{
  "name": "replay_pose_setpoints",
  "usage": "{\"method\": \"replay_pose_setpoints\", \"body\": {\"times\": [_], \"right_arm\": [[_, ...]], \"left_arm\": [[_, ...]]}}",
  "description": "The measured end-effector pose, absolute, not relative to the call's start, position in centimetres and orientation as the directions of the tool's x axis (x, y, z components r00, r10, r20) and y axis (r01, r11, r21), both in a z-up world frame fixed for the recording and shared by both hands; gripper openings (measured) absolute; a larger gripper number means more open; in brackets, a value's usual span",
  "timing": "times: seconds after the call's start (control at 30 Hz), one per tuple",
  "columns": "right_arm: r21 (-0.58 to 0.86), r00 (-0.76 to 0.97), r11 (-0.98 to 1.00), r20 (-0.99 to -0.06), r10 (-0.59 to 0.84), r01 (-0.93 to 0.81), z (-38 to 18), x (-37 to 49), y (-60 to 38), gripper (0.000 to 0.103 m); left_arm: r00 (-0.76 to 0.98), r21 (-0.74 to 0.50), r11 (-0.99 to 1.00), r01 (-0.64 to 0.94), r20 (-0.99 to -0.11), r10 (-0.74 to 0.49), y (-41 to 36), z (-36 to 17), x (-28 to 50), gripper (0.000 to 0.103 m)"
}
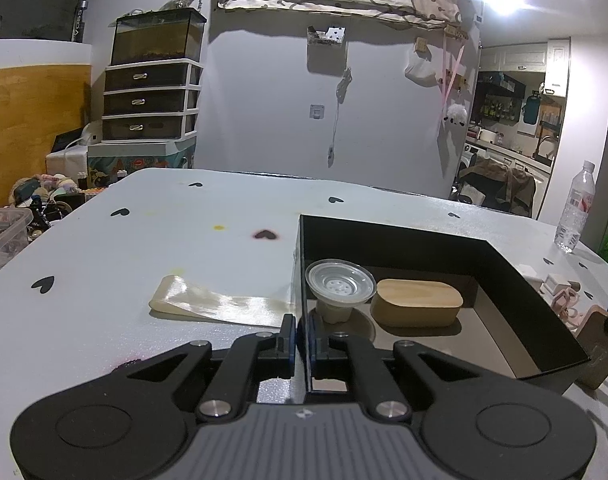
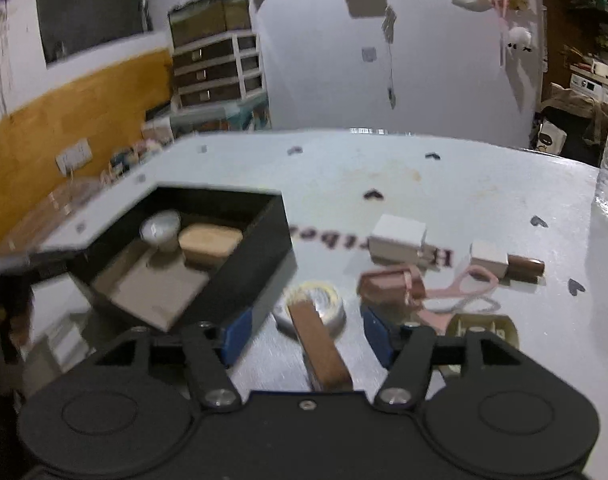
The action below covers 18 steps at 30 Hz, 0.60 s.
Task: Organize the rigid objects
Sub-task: 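Place the wooden block into the black box and open the right gripper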
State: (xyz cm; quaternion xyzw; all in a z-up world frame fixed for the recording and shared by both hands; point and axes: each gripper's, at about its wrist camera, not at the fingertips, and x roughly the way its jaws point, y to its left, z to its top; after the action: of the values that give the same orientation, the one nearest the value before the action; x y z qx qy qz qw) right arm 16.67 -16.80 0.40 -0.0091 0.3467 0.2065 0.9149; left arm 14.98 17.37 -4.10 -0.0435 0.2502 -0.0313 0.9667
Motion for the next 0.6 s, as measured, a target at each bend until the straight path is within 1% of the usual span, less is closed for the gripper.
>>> {"method": "replay_pose_setpoints", "body": {"times": [0.03, 0.07, 0.13, 0.23, 0.33, 0.4, 0.47, 0.53, 0.6], "right_arm": [[0.11, 0.659, 0.914, -0.66, 0.361, -0.39, 0.0, 16.7, -16.6, 0.057], [0.105, 0.648, 0.912, -0.672, 0.359, -0.396, -0.4, 16.8, -16.5, 0.04], [0.1, 0.628, 0.912, -0.695, 0.351, -0.398, -0.8, 16.9, -16.3, 0.02], [0.102, 0.648, 0.913, -0.674, 0.356, -0.395, 0.0, 16.6, -16.4, 0.019], [0.129, 0.685, 0.901, -0.608, 0.402, -0.415, 2.2, 16.1, -16.2, 0.019], [0.133, 0.7, 0.88, -0.558, 0.446, -0.455, 4.0, 15.9, -15.5, 0.019], [0.128, 0.688, 0.849, -0.529, 0.496, -0.513, 5.3, 16.0, -14.3, 0.019], [0.111, 0.657, 0.808, -0.523, 0.542, -0.579, 6.0, 16.3, -12.6, 0.019], [0.06, 0.611, 0.756, -0.548, 0.571, -0.652, 6.1, 16.9, -10.2, 0.019]], "left_arm": [[0.873, -0.1, 0.994, 0.039, -0.481, -0.083, 17.4, -4.1, 15.0, 0.006], [0.873, -0.101, 0.994, 0.039, -0.481, -0.083, 17.4, -4.1, 15.0, 0.006], [0.873, -0.1, 0.994, 0.04, -0.481, -0.083, 17.4, -4.1, 15.0, 0.006], [0.873, -0.099, 0.994, 0.04, -0.481, -0.084, 17.4, -4.1, 15.0, 0.006], [0.873, -0.1, 0.994, 0.041, -0.481, -0.084, 17.4, -4.1, 14.9, 0.006], [0.873, -0.101, 0.994, 0.041, -0.481, -0.085, 17.4, -4.1, 15.0, 0.007], [0.873, -0.1, 0.994, 0.041, -0.481, -0.085, 17.4, -4.1, 14.9, 0.007], [0.873, -0.1, 0.994, 0.042, -0.481, -0.085, 17.4, -4.1, 14.9, 0.007], [0.873, -0.098, 0.994, 0.043, -0.481, -0.085, 17.4, -4.1, 14.9, 0.007]]}}
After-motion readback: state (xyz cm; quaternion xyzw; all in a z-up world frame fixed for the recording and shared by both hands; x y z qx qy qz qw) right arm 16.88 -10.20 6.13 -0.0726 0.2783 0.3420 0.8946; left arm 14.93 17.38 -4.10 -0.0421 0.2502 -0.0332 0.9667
